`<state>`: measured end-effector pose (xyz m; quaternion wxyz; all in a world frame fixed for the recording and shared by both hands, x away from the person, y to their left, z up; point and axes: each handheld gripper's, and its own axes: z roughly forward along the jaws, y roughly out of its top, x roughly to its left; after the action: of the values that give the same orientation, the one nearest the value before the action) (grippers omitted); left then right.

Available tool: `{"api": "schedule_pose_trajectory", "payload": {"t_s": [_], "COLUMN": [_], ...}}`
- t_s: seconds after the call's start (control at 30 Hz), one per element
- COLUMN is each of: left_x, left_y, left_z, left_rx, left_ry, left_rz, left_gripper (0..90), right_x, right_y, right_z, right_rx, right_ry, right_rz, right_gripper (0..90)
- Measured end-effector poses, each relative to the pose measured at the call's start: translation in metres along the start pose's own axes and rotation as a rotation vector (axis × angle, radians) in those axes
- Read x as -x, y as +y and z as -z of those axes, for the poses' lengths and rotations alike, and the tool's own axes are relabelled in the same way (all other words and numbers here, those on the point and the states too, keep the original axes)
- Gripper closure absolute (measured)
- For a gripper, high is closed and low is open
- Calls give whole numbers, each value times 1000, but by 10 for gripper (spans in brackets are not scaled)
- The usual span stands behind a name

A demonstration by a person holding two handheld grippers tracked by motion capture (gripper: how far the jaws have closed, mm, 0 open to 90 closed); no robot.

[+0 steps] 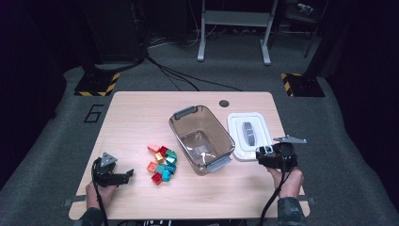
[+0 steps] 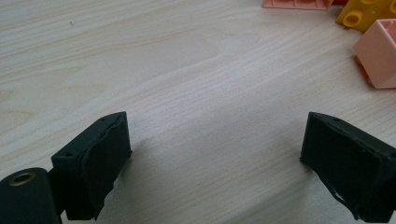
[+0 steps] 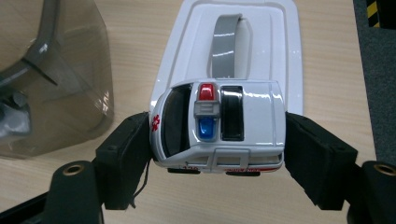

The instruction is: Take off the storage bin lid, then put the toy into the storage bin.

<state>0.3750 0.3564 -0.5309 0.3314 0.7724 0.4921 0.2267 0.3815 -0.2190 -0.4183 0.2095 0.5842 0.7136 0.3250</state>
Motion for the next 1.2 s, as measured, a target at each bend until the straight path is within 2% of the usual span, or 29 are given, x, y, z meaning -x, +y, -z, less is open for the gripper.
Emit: {"api": "schedule_pose_trajectory", "payload": {"t_s": [0.47,0.57,0.83,1.1,1.2], "left_x": [0,0,0,0,0], "left_y": [0,0,0,0,0], "left_z": [0,0,0,0,0], "left_rx": [1,-1,0,4,3], "left_ry": [-2,-1,-1,-4,-4], "left_rz": [0,0,0,10,9], "left_gripper": [80,80,80,80,80], "right_x": [-18,-20,-28,-40,-45], "right_y": [37,42,59,77,81], "right_z": [0,1,6,9,9], "right_rx": [-2,-3,5,21,18], "right_ry": [17,16,20,42,53], "right_rz": [61,57,83,118,116], "right_gripper": [260,259,259,259,259]}}
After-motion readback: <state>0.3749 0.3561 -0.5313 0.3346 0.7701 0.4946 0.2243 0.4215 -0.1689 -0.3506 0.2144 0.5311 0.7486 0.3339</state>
